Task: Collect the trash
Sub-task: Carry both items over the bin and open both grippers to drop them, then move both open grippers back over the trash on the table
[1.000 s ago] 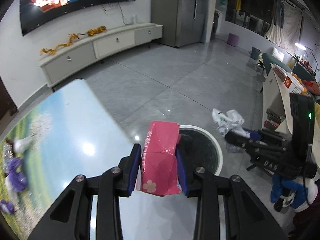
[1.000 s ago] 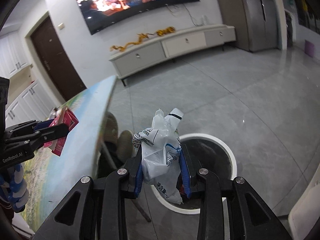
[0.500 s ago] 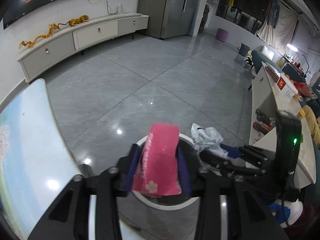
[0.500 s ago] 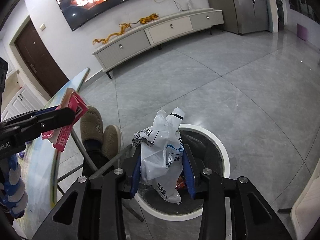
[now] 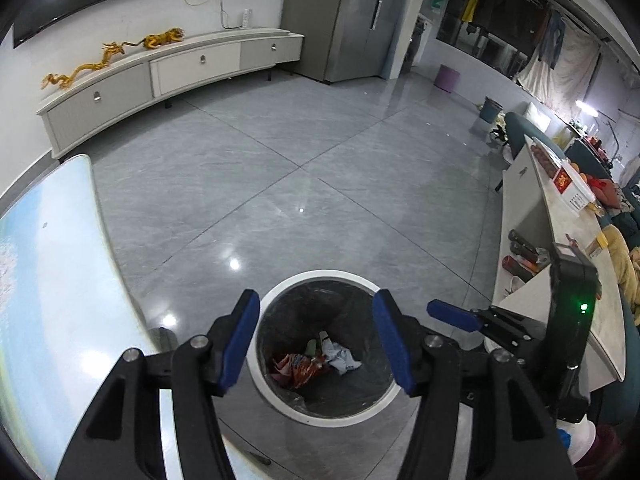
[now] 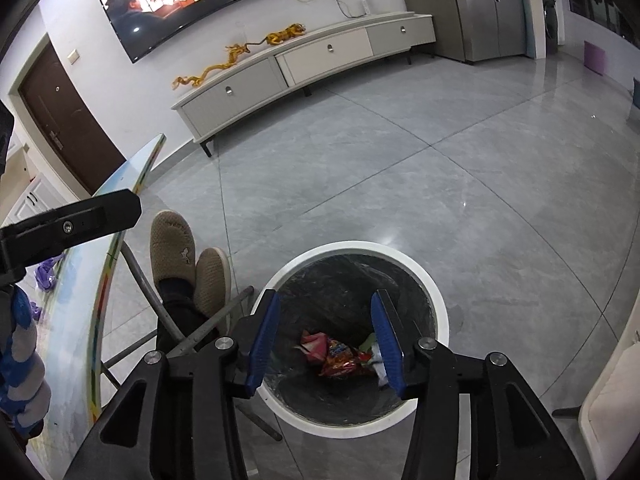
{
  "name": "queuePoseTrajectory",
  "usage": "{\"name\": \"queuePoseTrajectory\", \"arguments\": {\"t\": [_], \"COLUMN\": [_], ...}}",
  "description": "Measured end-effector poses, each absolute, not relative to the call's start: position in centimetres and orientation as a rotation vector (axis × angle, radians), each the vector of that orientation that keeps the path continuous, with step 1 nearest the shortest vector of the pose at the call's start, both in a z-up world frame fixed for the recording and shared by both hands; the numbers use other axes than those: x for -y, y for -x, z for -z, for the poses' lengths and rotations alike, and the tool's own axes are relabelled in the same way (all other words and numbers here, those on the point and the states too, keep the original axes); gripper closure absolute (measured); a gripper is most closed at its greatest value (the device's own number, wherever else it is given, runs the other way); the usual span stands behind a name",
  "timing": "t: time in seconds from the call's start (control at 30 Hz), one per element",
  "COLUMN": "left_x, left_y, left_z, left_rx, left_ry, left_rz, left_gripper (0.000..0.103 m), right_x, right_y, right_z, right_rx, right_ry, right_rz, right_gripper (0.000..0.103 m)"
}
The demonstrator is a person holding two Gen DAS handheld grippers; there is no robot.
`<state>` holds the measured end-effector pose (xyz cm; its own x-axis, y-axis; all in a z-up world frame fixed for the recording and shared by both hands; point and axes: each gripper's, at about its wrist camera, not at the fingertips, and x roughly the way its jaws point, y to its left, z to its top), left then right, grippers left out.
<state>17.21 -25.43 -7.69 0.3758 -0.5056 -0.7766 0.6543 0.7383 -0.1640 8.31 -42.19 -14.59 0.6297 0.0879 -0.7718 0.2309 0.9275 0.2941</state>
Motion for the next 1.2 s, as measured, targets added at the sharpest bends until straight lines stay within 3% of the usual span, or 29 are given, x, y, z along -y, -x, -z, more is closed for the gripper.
{"name": "queuePoseTrajectory", "arguments": {"t": [1.2], "left_x": [12.0], "left_y": [-12.2], "left_z": [2.8], "left_rx": [-0.772], "left_ry": [-0.094], "left_rz": [0.535], "left_gripper": [0.042], "right_x": [32.4], "right_y": [-6.9], "right_z": [6.2], "right_rx": [-0.77], "right_ry": [-0.207], "right_rz": [-0.074], "right_gripper": [0.056]}}
